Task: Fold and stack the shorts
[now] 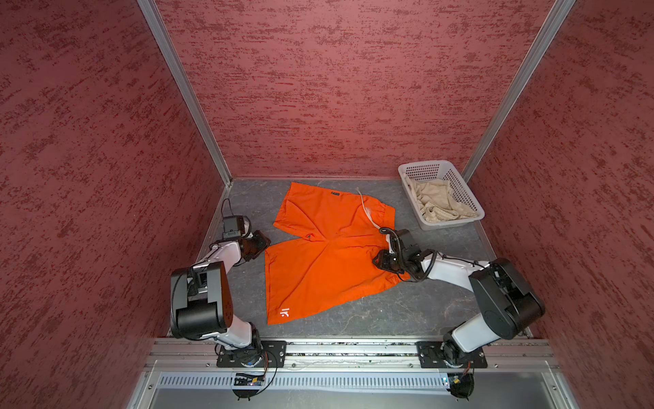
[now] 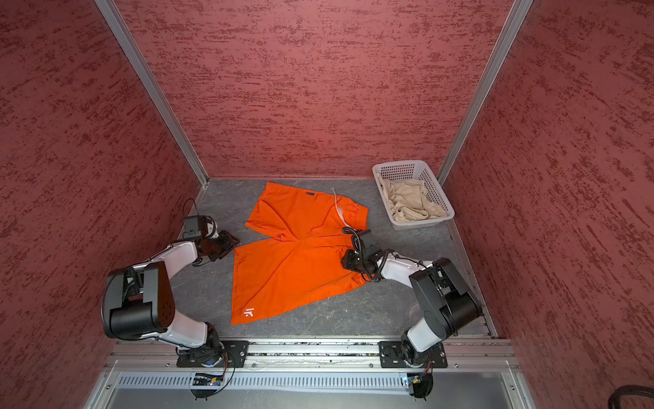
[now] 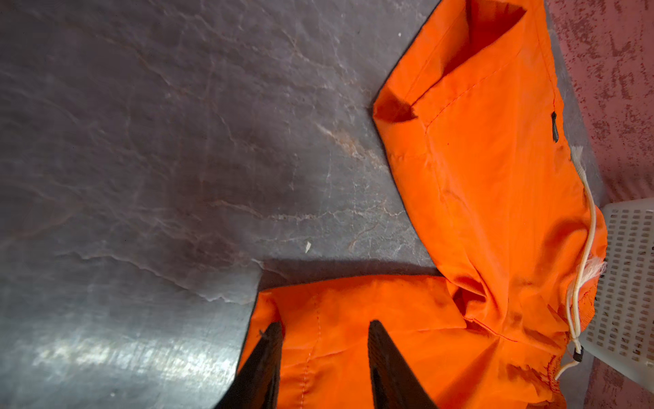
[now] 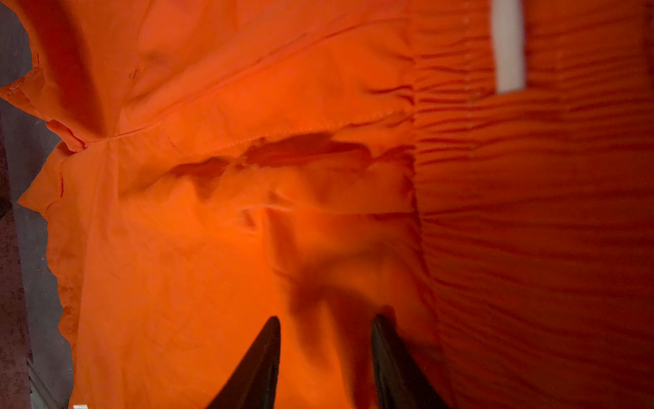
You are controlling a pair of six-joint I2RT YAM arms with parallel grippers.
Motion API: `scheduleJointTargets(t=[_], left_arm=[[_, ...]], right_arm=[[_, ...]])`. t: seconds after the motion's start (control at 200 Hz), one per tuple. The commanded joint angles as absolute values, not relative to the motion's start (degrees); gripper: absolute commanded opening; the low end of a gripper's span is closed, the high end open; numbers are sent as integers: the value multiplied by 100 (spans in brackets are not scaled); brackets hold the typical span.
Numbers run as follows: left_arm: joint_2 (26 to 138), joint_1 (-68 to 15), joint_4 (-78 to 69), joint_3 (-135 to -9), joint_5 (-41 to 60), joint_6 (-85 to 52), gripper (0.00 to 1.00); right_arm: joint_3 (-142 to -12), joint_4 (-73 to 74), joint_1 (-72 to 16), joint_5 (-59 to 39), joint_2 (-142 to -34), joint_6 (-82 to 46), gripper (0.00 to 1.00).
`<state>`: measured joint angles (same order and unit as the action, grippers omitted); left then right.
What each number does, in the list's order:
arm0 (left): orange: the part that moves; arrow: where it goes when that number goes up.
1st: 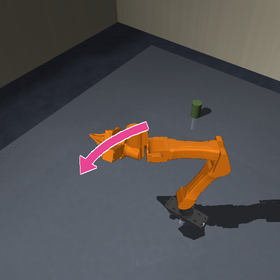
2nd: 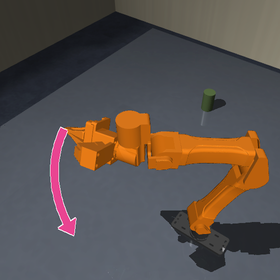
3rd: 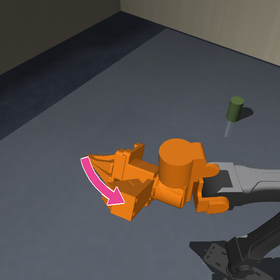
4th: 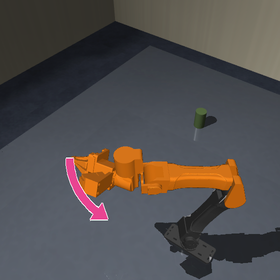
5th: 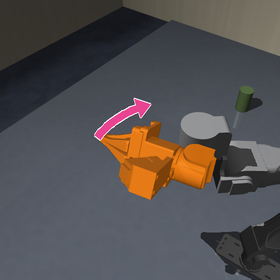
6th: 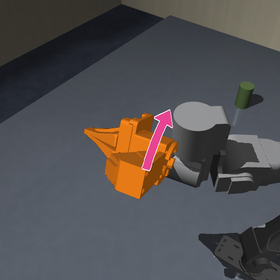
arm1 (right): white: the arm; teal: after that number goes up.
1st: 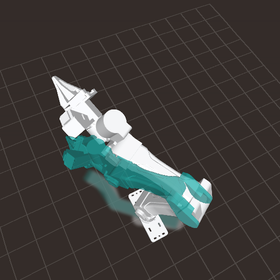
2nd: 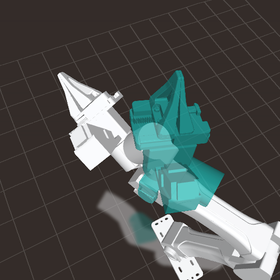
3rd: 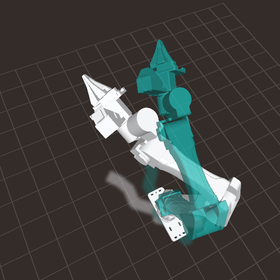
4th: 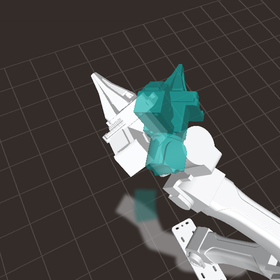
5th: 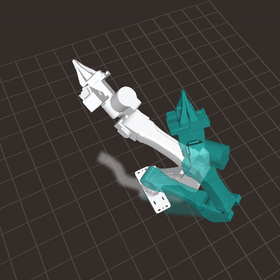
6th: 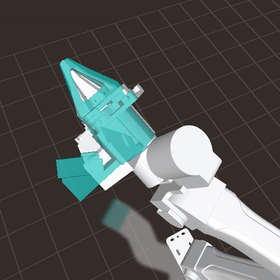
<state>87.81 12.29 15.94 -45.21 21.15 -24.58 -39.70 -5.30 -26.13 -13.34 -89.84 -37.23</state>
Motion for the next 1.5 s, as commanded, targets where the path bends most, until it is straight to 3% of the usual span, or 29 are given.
scheduleJointTargets(t=[0.0,0.391,0.456,0.541,0.651,0.751,1.057,1.207,1.403,1.493], left_arm=[[8950,1222,1451,-4487,2287,-2382,43],[9237,1092,1271,-4466,2303,-2444,44],[9303,1064,1160,-4482,2346,-2490,39],[9338,1038,1124,-4552,2337,-2546,20],[9211,1044,1172,-4722,2277,-2576,4],[9091,1074,1384,-5028,2251,-2506,0],[9726,1373,1705,-5751,2111,-2374,0],[10355,1356,1815,-6136,2042,-2349,5],[10145,1239,2247,-6290,1752,-2264,39],[9596,1217,2518,-6219,1513,-2170,44]], right_arm=[[-4004,-761,-2584,-1318,-9135,-3780,44],[-4014,-745,-2585,-1318,-9091,-3807,44],[-4001,-746,-2584,-1317,-9097,-3813,44],[-3993,-780,-2584,-1292,-9100,-3815,43],[-3934,-907,-2576,-1197,-9123,-3825,42],[-3803,-1036,-2575,-1139,-9098,-3845,40],[-3401,-915,-2584,-1113,-8886,-4080,40],[-3466,-601,-2599,-1428,-8850,-4219,44],[-4220,-1267,-2593,-1318,-8359,-4007,52],[-4716,-1652,-2593,-1194,-8143,-3824,52]])
